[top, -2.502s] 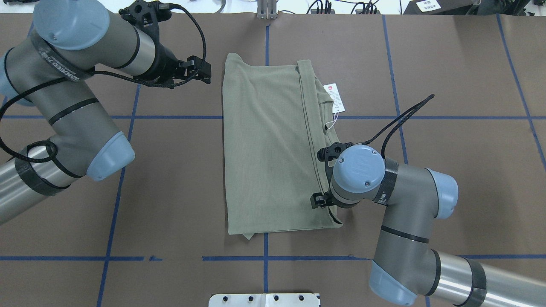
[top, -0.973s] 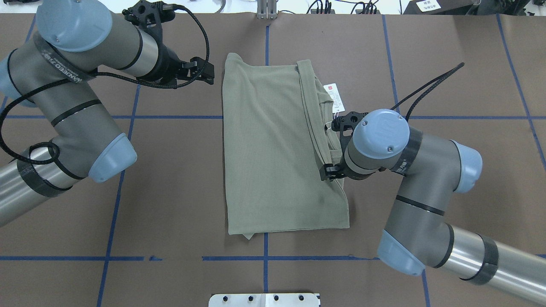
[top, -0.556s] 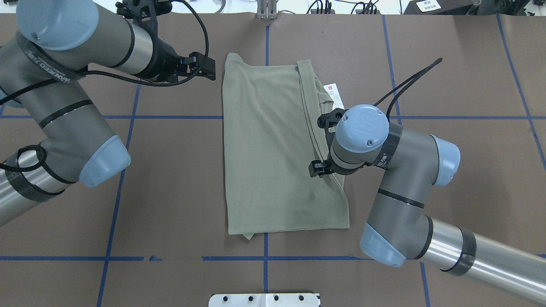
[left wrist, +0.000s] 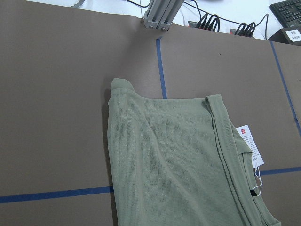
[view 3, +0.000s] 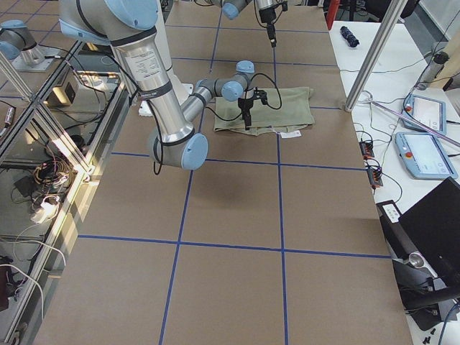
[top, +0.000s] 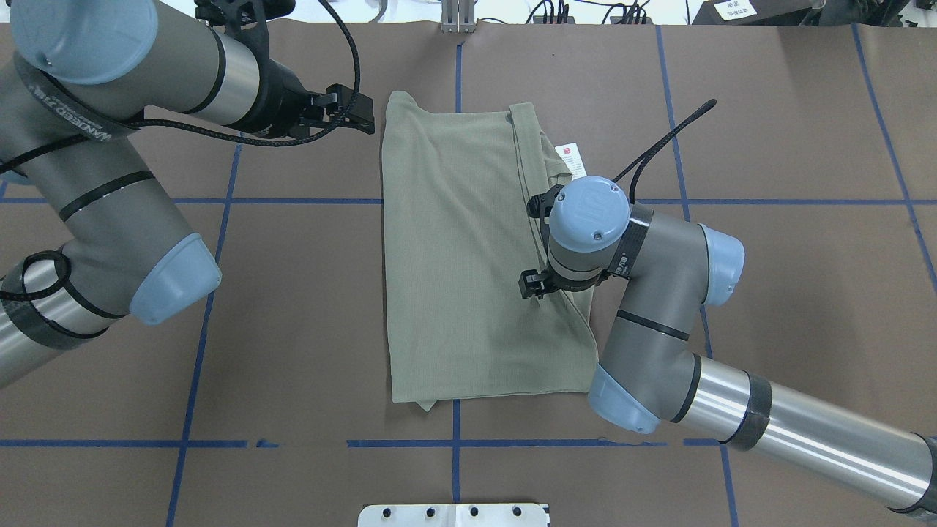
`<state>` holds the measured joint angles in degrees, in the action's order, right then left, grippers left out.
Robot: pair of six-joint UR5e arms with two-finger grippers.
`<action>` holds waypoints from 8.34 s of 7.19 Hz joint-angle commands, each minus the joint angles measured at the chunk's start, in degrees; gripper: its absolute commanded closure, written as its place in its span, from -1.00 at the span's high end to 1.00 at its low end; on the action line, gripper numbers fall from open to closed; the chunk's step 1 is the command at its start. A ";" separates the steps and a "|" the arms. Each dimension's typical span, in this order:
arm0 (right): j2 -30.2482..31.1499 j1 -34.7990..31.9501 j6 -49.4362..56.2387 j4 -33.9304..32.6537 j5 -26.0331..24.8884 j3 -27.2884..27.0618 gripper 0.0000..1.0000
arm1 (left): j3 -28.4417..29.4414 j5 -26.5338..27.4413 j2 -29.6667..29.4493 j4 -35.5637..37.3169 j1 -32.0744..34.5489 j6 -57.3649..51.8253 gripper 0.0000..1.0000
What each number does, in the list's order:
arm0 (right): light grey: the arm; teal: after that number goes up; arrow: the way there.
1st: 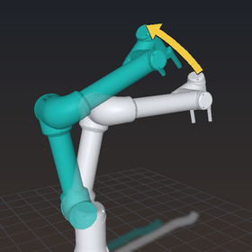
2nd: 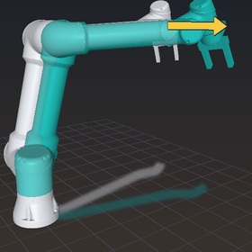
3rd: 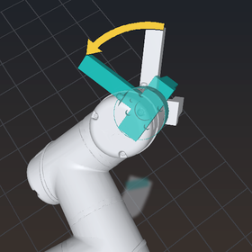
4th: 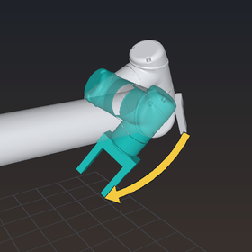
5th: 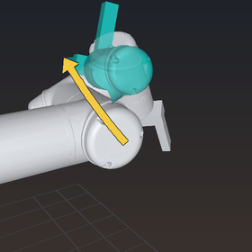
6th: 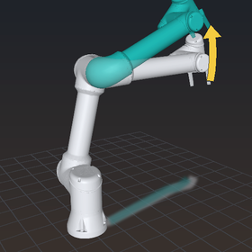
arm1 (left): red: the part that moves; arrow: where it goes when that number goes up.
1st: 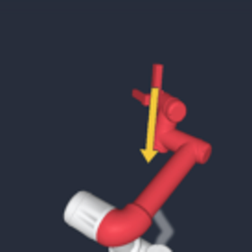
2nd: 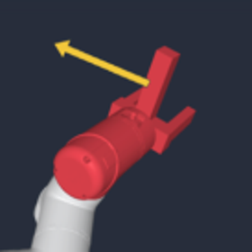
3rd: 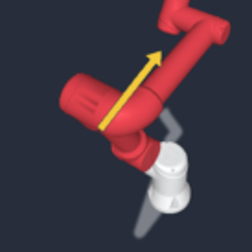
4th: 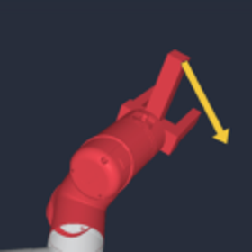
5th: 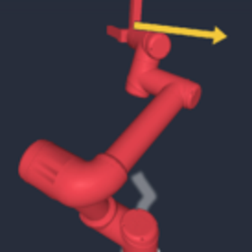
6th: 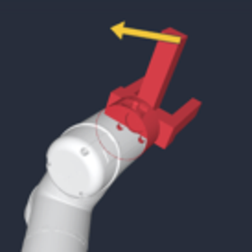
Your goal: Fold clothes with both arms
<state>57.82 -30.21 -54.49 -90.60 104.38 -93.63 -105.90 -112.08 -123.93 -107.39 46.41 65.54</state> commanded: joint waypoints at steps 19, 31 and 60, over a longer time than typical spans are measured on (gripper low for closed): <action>-16.07 -11.18 10.01 5.26 1.44 25.96 1.00 | -0.54 -0.16 -1.05 -0.36 0.61 -0.15 1.00; -15.36 -16.72 17.14 5.43 3.63 27.46 1.00 | 0.08 -0.16 -1.32 -0.71 0.88 0.03 1.00; 9.68 -12.34 -3.99 5.61 15.59 -11.74 1.00 | 2.72 16.37 4.93 2.53 -30.94 42.65 -1.00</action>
<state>67.70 -44.24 -54.04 -85.16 119.91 -104.87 -102.82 -95.55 -118.83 -105.38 15.53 108.24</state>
